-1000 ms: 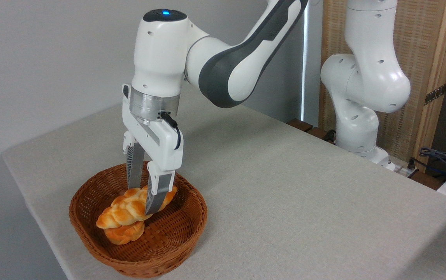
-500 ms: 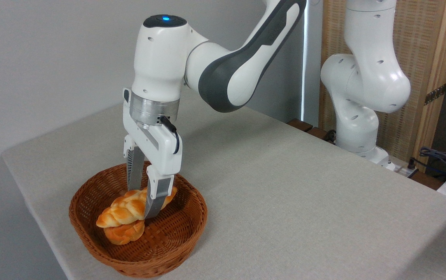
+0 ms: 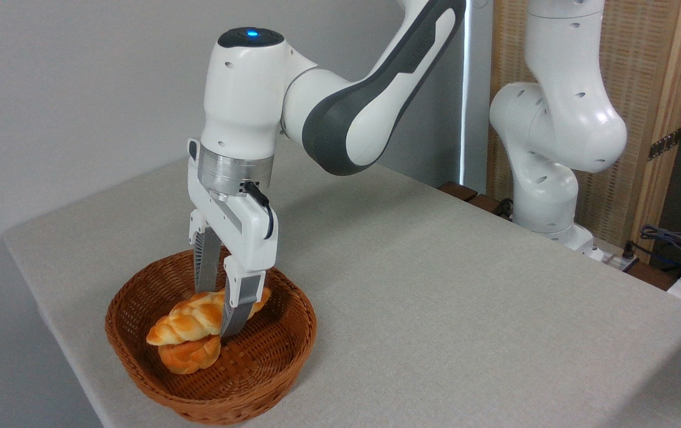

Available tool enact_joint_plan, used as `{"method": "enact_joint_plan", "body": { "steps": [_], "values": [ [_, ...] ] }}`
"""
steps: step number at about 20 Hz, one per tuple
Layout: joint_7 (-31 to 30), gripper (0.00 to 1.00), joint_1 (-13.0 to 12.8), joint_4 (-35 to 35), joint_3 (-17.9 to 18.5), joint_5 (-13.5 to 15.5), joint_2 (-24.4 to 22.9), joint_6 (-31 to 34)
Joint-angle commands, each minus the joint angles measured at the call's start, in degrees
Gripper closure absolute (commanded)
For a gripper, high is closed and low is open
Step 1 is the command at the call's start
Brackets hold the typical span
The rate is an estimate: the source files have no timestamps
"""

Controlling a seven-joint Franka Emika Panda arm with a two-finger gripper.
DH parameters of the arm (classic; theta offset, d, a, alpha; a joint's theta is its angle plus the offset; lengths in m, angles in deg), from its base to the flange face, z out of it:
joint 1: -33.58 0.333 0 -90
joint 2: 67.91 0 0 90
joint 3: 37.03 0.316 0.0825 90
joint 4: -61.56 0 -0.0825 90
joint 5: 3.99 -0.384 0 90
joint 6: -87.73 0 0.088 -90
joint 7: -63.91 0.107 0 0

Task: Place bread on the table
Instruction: 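Close the gripper fingers around the braided bread roll, then lift the braided roll out of the basket and carry it sideways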

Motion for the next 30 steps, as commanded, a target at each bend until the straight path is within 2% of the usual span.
{"method": "enact_joint_plan", "body": {
  "steps": [1, 3, 9, 15, 18, 21, 25, 30],
  "values": [
    [1.53, 0.45, -0.47, -0.44, 0.64, 0.76, -0.15, -1.50],
    [1.53, 0.50, -0.47, -0.44, 0.64, 0.76, -0.15, -1.50],
    [1.53, 0.53, -0.47, -0.44, 0.64, 0.94, -0.15, -1.50],
    [1.36, 0.53, -0.47, -0.27, 0.55, 1.38, -0.41, -1.41],
    [1.27, 0.53, -0.47, -0.18, 0.55, 4.44, -0.68, -1.32],
    [1.18, 0.57, -0.47, -0.18, 0.55, 6.12, -0.85, -1.06],
    [1.01, 0.57, -0.47, -0.18, 0.55, 8.84, -1.99, -0.62],
    [0.92, 0.57, -0.47, -0.18, 0.81, 12.80, -5.85, 4.55]
  ]
}}
